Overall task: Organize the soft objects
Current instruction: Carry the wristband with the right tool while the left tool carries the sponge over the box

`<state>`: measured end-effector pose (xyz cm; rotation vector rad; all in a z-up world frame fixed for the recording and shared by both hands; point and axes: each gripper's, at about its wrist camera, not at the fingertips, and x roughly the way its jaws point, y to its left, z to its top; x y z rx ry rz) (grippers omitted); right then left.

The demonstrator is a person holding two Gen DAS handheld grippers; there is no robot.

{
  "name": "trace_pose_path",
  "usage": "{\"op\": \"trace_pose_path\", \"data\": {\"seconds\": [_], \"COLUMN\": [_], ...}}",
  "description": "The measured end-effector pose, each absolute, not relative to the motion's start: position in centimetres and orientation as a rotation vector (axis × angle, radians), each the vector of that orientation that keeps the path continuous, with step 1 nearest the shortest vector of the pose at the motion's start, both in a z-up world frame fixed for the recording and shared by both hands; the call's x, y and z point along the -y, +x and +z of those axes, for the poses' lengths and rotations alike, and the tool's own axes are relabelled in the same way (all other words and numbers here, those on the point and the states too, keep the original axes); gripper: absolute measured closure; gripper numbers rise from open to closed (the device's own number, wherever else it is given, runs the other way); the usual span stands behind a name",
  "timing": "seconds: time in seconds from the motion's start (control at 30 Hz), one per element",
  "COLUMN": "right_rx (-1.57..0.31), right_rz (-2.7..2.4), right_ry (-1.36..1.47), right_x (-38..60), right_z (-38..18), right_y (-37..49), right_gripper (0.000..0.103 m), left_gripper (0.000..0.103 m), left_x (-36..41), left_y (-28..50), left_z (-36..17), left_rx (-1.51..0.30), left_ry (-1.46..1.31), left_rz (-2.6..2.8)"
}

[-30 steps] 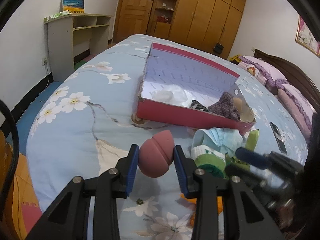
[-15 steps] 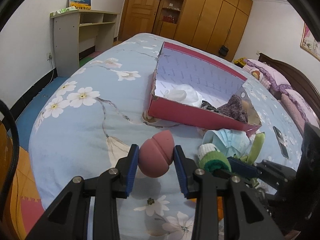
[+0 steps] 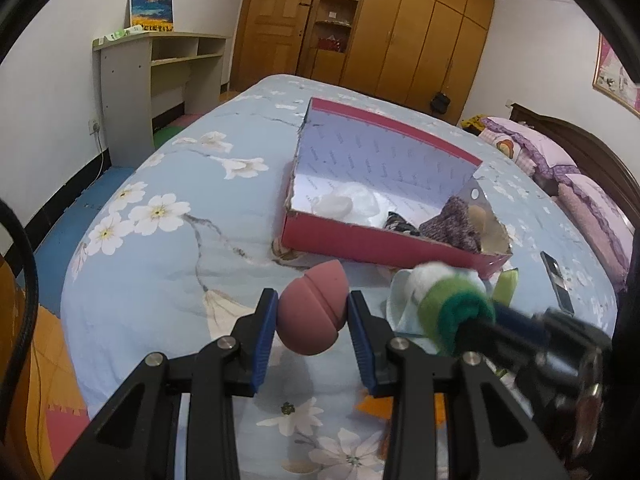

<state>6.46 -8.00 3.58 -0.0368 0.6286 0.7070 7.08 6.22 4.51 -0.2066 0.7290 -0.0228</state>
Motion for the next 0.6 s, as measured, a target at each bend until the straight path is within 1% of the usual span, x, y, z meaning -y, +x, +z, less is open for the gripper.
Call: {"op": "trace_pose_path", "data": {"seconds": [0.27,0.6], "right_rx": [-0.588,-0.567], "right_rz": [0.638,0.589], "right_ry": [-0.037,-0.034], "right_x": [9.7,11.0], "right_z": [5.8,6.9], "right_y": [7.7,9.3], "right_gripper": [0.082,0.082], "left_gripper": [0.066,0.066], "left_x": [-5.7,-4.3], "left_y": [7.7,10.2], "left_z": [6.3,8.8], "left_rx": [-0.696,-0.672], "left_ry": [-0.189,-0.134], "left_rz": [-0.047,-0.098]}}
